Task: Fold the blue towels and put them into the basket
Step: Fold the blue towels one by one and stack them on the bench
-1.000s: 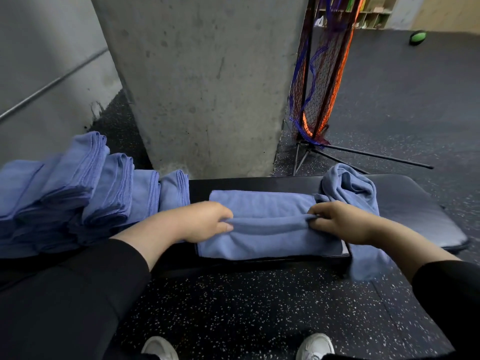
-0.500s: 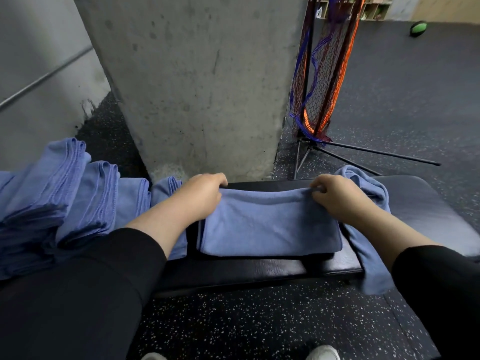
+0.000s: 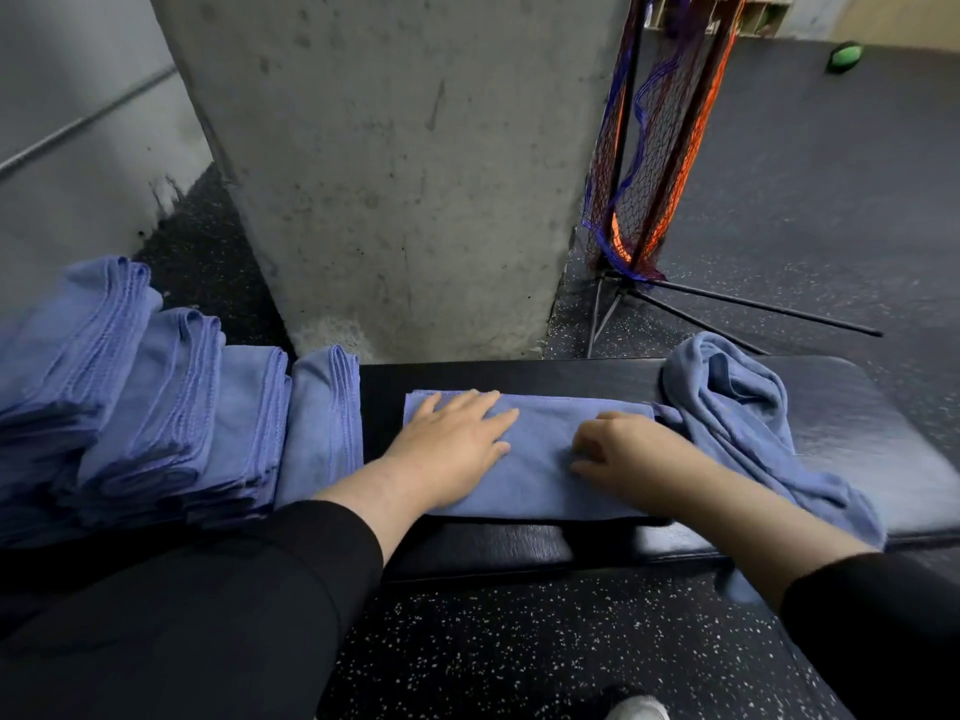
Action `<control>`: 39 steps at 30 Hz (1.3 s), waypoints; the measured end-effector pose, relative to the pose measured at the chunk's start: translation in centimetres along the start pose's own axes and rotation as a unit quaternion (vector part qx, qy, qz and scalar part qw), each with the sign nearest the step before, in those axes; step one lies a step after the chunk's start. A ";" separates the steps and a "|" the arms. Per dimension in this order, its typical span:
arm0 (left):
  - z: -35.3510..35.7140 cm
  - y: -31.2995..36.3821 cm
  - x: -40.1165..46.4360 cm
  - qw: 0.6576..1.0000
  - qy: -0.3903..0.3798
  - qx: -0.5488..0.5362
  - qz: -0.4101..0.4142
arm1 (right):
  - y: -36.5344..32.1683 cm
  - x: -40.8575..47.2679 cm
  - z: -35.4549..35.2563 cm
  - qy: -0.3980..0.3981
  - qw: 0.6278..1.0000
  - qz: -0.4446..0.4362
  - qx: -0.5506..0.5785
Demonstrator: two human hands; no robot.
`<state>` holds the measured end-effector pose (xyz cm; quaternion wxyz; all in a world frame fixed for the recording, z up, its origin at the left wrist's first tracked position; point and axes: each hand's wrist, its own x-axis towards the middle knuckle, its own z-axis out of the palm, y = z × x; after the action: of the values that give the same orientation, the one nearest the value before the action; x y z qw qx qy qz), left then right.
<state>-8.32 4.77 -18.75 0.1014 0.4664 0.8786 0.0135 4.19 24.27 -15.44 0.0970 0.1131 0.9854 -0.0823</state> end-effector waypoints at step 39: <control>-4.2 -0.1 -1.3 0.995 -0.029 -0.061 -0.078 | -2.5 4.0 4.4 0.051 0.998 -0.019 0.010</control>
<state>-8.51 3.90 -14.42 0.1555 0.3900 0.9065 0.0457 0.54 21.84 -20.14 0.0440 0.0993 0.9901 -0.0884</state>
